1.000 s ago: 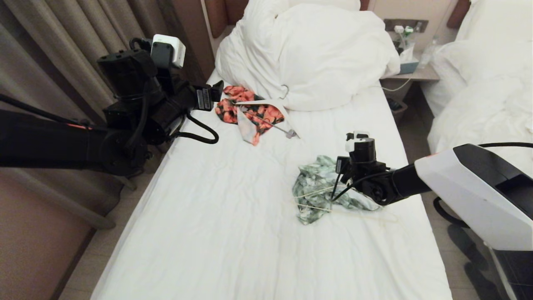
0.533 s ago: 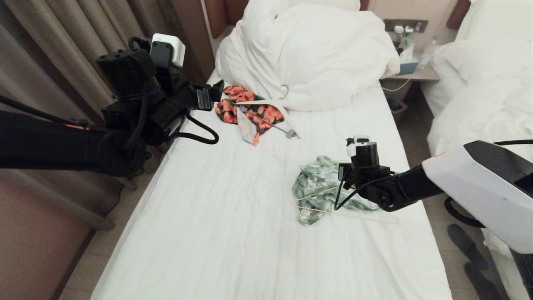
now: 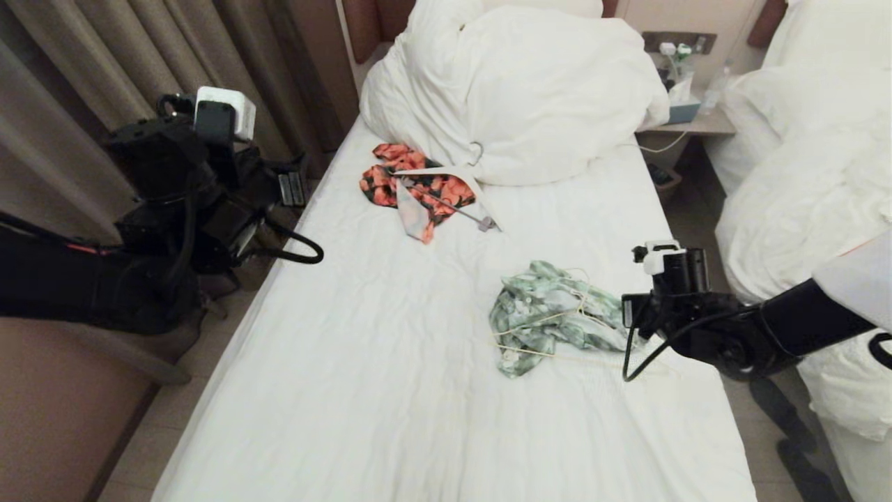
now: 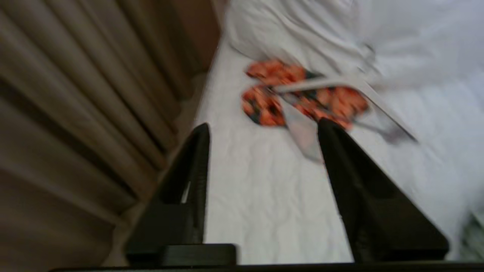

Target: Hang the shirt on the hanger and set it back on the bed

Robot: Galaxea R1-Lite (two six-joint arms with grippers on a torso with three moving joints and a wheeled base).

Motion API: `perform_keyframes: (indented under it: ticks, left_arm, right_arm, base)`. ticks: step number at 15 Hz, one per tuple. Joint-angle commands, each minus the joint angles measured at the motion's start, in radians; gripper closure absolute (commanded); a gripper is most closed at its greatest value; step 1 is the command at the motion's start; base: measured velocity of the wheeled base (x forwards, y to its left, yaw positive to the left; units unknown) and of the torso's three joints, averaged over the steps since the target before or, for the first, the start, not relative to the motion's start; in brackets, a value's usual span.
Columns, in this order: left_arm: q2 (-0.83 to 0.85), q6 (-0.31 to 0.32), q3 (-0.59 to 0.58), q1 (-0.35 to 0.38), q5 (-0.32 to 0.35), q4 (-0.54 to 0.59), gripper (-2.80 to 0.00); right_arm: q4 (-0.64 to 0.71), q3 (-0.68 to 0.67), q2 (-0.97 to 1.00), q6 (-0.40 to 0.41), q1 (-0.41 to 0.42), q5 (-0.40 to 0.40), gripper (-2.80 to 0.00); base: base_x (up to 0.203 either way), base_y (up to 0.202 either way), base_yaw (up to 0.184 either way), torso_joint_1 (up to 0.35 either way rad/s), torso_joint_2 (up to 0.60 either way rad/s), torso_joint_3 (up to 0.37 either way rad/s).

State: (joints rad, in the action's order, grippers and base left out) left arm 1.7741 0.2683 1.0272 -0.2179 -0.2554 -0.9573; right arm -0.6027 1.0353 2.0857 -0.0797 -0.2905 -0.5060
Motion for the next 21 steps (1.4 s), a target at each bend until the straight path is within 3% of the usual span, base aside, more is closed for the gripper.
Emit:
perform_keyframes:
  ticks: [1,4,8,11,17,21]
  left_arm:
    - [-0.126,0.001,-0.194,0.027,-0.001,-0.051,0.00]
    - [-0.301,-0.003,-0.469,0.074,0.002,-0.126,0.00]
    - [-0.627,-0.023,-0.677,0.089,0.014,-0.108,0.00]
    - [-0.882,-0.041,-0.745,0.083,-0.001,0.030,0.00]
    - [-1.433,-0.075,-0.733,0.176,-0.110,0.505,0.00]
    - [-1.601,-0.071,-0.828,0.216,-0.124,0.620,0.00]
  right_arm:
    - [-0.026,-0.118,-0.156,0.001,-0.015,-0.004,0.00]
    - [-0.055,-0.311,-0.404,0.004,-0.054,-0.017,0.00]
    - [-0.061,-0.550,-0.775,0.035,-0.085,-0.044,0.00]
    - [-0.019,-0.642,-1.048,0.052,-0.082,-0.061,0.00]
    - [0.335,-0.681,-1.606,0.056,0.064,-0.061,0.00]
    - [0.522,-0.728,-1.806,0.050,0.165,-0.053,0.00]
  base:
    - [0.000,0.000,0.000,0.000,0.00,0.000]
    - [0.000,0.000,0.000,0.000,0.00,0.000]
    - [0.000,0.000,0.000,0.000,0.00,0.000]
    - [0.000,0.000,0.000,0.000,0.00,0.000]
    - [0.000,0.000,0.000,0.000,0.00,0.000]
    - [0.000,0.000,0.000,0.000,0.00,0.000]
